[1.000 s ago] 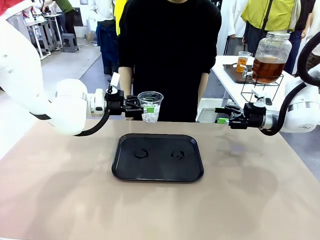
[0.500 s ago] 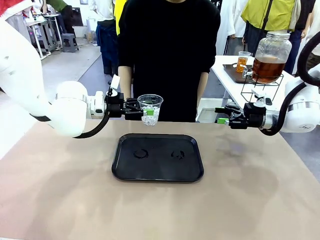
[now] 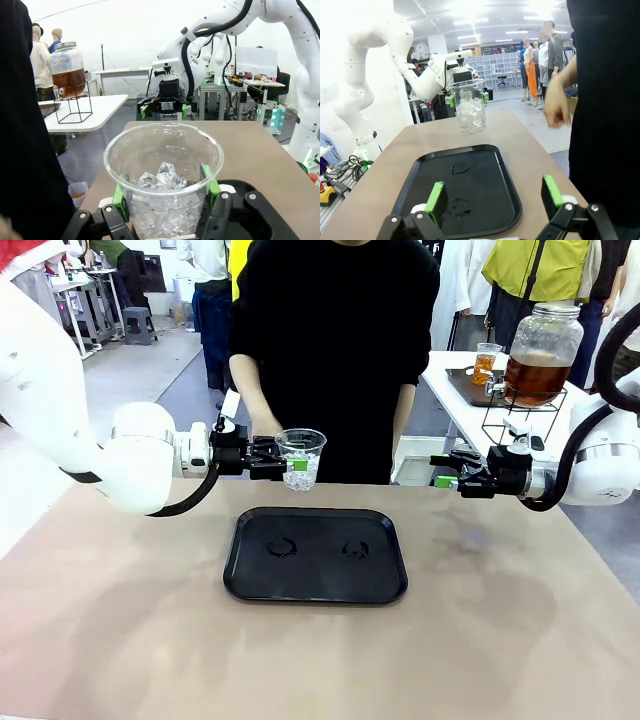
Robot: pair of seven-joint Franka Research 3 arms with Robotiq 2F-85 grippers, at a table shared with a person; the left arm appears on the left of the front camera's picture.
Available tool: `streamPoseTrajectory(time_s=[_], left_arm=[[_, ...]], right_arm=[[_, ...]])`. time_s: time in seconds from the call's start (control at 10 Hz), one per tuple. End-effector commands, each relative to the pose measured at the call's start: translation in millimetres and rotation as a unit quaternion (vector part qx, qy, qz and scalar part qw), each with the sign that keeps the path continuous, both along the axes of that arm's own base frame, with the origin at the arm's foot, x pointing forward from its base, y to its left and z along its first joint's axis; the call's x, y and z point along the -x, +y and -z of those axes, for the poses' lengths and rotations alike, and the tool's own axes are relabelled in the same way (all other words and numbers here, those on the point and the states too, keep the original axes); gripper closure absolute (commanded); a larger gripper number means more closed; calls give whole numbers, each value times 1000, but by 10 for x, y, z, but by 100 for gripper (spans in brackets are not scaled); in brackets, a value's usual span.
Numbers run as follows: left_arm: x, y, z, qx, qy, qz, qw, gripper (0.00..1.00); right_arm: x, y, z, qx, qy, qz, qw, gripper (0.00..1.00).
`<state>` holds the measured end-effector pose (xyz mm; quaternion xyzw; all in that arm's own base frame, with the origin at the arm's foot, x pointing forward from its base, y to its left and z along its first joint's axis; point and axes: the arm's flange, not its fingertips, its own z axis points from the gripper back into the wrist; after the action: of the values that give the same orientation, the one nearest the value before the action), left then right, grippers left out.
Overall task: Pour the drink into the iced cup.
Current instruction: Open the gripper to release the iced cup you were holding.
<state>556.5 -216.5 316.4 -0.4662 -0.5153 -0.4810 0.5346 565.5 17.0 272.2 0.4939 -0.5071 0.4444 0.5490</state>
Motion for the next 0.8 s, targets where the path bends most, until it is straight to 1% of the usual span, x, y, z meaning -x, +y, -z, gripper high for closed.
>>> streamPoseTrajectory(time_s=[0.0,0.7], left_arm=[[17,-9,-31,2,-3,0,1000,29],[17,-9,-31,2,-3,0,1000,29]], right_arm=[[-9,12,-27,-4,1,2,1000,0],[-9,12,-27,-4,1,2,1000,0]])
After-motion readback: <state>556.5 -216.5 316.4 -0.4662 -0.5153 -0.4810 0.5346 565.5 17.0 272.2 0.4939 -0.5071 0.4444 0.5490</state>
